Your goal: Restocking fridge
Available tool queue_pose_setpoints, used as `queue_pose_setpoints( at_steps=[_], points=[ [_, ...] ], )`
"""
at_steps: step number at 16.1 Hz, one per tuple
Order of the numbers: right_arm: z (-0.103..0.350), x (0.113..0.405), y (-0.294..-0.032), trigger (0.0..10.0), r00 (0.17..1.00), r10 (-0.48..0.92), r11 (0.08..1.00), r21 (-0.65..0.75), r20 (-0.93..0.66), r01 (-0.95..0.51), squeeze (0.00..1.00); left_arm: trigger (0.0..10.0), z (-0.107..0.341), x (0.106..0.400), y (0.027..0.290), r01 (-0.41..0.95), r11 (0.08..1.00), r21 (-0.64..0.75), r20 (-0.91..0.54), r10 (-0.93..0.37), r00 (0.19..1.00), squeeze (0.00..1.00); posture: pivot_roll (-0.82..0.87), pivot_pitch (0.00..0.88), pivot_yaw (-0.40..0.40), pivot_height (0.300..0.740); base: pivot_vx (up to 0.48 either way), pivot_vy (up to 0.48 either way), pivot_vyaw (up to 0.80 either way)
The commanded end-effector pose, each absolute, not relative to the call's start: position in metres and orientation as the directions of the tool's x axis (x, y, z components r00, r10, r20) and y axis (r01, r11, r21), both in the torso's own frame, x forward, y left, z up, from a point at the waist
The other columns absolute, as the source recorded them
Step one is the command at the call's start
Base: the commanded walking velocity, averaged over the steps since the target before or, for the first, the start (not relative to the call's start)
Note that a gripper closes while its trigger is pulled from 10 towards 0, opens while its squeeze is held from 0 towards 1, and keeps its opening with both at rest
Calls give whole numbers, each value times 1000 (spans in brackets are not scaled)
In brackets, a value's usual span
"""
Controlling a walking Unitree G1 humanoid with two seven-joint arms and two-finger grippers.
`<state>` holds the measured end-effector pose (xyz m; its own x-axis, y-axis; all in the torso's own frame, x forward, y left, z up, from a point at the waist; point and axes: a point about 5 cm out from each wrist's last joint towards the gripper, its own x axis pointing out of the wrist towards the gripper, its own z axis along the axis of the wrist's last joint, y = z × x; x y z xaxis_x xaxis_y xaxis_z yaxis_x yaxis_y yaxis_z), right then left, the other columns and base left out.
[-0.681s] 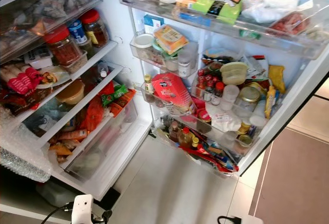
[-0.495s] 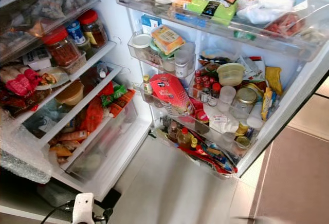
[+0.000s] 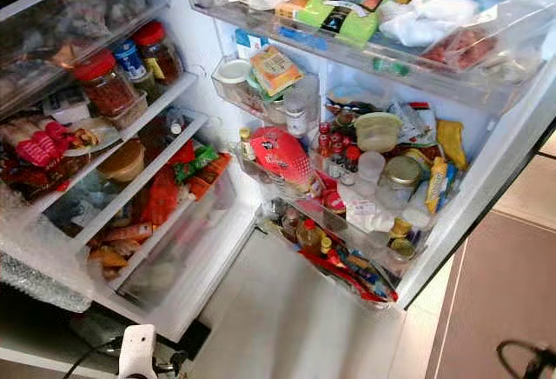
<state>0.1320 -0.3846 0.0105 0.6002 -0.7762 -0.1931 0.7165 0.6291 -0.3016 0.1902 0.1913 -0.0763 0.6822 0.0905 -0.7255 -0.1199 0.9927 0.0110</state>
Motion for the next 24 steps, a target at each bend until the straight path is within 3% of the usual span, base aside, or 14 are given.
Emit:
queue_pose_setpoints(
  at_steps=[1,3,6,12,20,24],
  points=[
    [23,137,-391,10000,625,-769,633,-293,-133,717,0,10000,-80,183,194,-117,993,23,-750,95,655,0,-200,104,94,740,0,0,0],
    [66,173,-397,10000,707,-706,674,-270,39,688,0,10000,-82,181,198,-118,991,63,-775,123,620,0,-202,110,107,740,0,0,0],
    [96,198,-391,10000,759,-636,726,-226,141,650,0,10000,-84,179,199,-139,988,61,-799,132,586,0,-199,118,110,740,0,0,0],
    [147,225,-375,10000,779,-552,762,-200,297,616,0,10000,-84,179,197,-148,988,49,-804,127,581,0,-188,107,93,740,0,0,0],
    [170,226,-354,10000,827,-452,840,-153,335,521,0,10000,-86,176,199,-147,988,49,-814,125,567,0,-187,90,96,740,0,0,0],
    [173,219,-332,10000,925,-230,965,-48,301,256,0,10000,-85,176,199,-135,990,43,-815,113,568,0,-194,86,100,740,0,0,0]
  ],
)
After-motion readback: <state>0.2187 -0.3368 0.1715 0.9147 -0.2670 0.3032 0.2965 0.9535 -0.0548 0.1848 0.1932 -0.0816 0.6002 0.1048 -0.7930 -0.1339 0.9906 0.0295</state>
